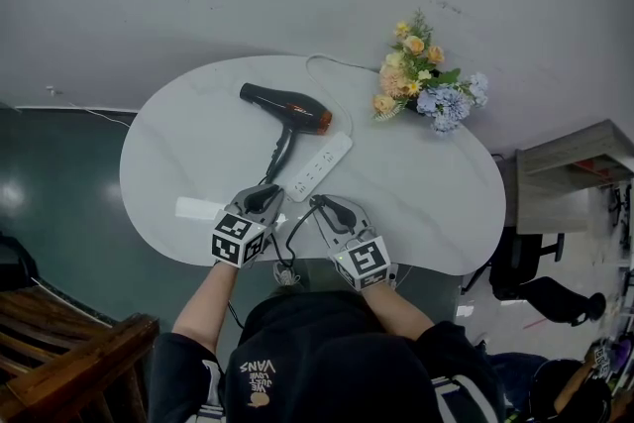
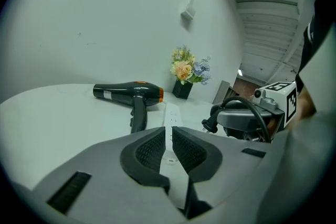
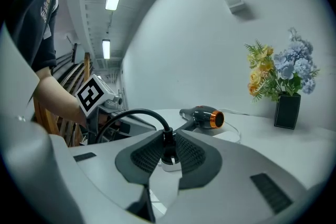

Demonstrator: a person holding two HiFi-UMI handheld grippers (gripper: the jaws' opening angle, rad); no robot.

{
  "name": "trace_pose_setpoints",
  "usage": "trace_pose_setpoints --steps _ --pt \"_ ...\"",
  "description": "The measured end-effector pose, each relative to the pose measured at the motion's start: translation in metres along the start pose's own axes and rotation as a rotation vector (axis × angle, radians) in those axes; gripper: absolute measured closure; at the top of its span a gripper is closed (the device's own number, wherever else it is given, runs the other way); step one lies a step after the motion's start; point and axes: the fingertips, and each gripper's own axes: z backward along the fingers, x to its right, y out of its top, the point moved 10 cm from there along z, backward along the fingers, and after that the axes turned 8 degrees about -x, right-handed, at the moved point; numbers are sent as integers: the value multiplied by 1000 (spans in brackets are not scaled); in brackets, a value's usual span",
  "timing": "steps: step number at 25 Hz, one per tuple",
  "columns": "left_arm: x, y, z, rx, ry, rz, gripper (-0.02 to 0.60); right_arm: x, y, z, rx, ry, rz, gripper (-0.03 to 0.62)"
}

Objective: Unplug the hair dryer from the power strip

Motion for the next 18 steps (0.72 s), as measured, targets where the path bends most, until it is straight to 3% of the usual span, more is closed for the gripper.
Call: trace_pose_setpoints --steps 13,18 --pt "23 -14 50 130 65 7 531 -19 11 28 60 -6 -12 507" --pt "39 -17 68 160 101 -86 532 -28 17 41 81 -7 -14 507"
